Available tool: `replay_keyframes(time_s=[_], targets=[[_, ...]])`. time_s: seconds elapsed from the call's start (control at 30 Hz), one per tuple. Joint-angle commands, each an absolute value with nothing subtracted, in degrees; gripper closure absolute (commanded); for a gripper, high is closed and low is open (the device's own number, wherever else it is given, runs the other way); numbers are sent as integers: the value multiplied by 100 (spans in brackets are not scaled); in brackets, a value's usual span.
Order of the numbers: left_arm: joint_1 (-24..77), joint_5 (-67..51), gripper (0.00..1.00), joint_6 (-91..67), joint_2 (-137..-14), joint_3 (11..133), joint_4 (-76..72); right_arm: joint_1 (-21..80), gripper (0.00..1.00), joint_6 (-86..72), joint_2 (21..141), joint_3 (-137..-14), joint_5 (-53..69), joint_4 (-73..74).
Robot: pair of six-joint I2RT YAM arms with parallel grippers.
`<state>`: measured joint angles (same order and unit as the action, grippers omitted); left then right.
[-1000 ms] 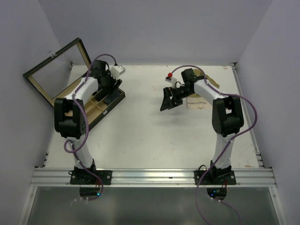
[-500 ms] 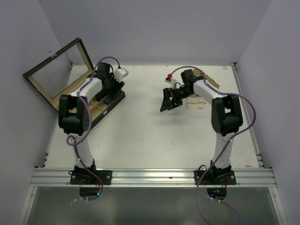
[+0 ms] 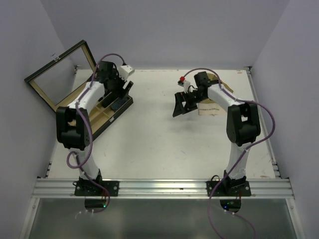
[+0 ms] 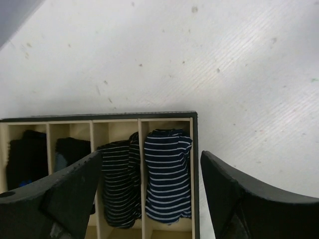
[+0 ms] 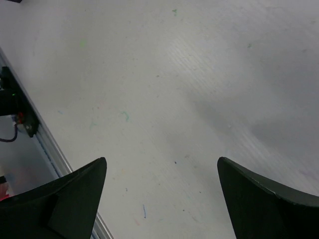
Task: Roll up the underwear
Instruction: Place the rolled underwear into the container, then move the underwear to the center of the board
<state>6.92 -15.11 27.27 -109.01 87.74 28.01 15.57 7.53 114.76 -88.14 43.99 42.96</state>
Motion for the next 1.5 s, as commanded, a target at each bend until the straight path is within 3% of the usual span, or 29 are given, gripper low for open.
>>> replay_keyframes(time_s=[0.0,0.1,0.3,0.63,0.7,0.8,0.83,0.93,1.0,1.3,1.37,1.43,1.47], targets=[[703,-2204,16,2689,-10038,9263,3055,1310,4,826,10741,-9254,3246,4043],[852,-2276,16,2856,-9836,9063,3400,1240,12,992,10836,-9535,2051,3990],[1107,-2513,20,2813,-9467,7525,3130,1108,24,1545,11346,-9861,609,4140],[1257,-2663,20,2672,-9282,6943,2804,1107,27,1512,12594,-10222,229,4482],[1257,-2646,20,2689,-9220,6882,2786,1099,36,1442,12796,-10161,176,4491],[1257,-2602,20,2724,-9158,6820,2777,1107,61,1398,12850,-9924,465,4413],[1257,-2584,20,2725,-9141,6777,2769,1107,80,1363,12806,-9827,544,4386],[1239,-2549,20,2681,-9114,6698,2664,1282,100,1511,12613,-9458,1300,4552],[1143,-2672,20,2611,-9158,6697,2593,1712,100,1976,12332,-9072,1792,4771],[765,-3207,20,2523,-9387,7118,2689,4040,100,4139,10768,-6780,1794,5511],[721,-3234,20,2522,-9413,7198,2707,4157,74,4367,10407,-6610,1521,5677],[694,-3313,19,2522,-9474,7347,2716,4052,56,4351,9970,-6557,1293,5791],[694,-3357,19,2540,-9544,7417,2812,3843,52,4324,9775,-6557,1309,5792]])
